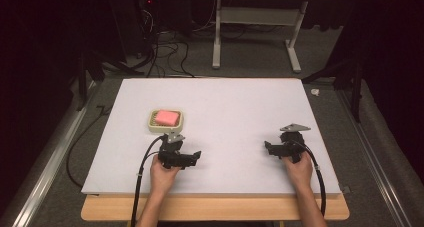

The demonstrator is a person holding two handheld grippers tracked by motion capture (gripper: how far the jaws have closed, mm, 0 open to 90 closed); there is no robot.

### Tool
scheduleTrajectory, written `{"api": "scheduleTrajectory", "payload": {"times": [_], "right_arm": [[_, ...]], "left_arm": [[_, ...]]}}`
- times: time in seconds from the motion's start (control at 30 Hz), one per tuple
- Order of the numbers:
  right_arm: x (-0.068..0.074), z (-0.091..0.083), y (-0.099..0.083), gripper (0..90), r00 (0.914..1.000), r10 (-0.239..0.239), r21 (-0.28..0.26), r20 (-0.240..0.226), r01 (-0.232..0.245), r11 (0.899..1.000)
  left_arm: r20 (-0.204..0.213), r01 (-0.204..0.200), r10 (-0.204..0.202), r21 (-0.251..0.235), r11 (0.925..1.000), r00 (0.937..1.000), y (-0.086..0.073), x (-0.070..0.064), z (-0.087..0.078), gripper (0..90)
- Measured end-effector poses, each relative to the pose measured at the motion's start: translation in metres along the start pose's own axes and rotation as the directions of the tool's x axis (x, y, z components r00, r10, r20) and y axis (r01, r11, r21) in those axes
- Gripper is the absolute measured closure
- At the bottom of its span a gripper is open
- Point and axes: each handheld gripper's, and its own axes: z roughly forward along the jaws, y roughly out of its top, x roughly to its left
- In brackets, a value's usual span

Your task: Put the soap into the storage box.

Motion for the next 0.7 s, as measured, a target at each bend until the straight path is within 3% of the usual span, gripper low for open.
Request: {"api": "scheduleTrajectory", "payload": {"times": [0.2, 0.43, 0.7], "right_arm": [[0.000, 0.000, 0.000, 15.2, 1.0000, 0.002, 0.001, 0.000, -0.002, 1.000], [0.000, 0.000, 0.000, 15.2, 1.0000, 0.002, 0.001, 0.000, -0.002, 1.000], [0.000, 0.000, 0.000, 15.2, 1.0000, 0.002, 0.001, 0.000, -0.002, 1.000]], "left_arm": [[0.006, 0.007, -0.007, 0.016, 0.9999, 1.0000, 0.000, 0.001, 0.006, 15.2], [-0.017, -0.001, 0.002, 0.036, 0.9994, 0.9998, -0.002, 0.000, 0.014, 15.2], [-0.009, -0.006, 0.006, 0.026, 0.9996, 0.9999, -0.002, 0.000, 0.020, 15.1]]}}
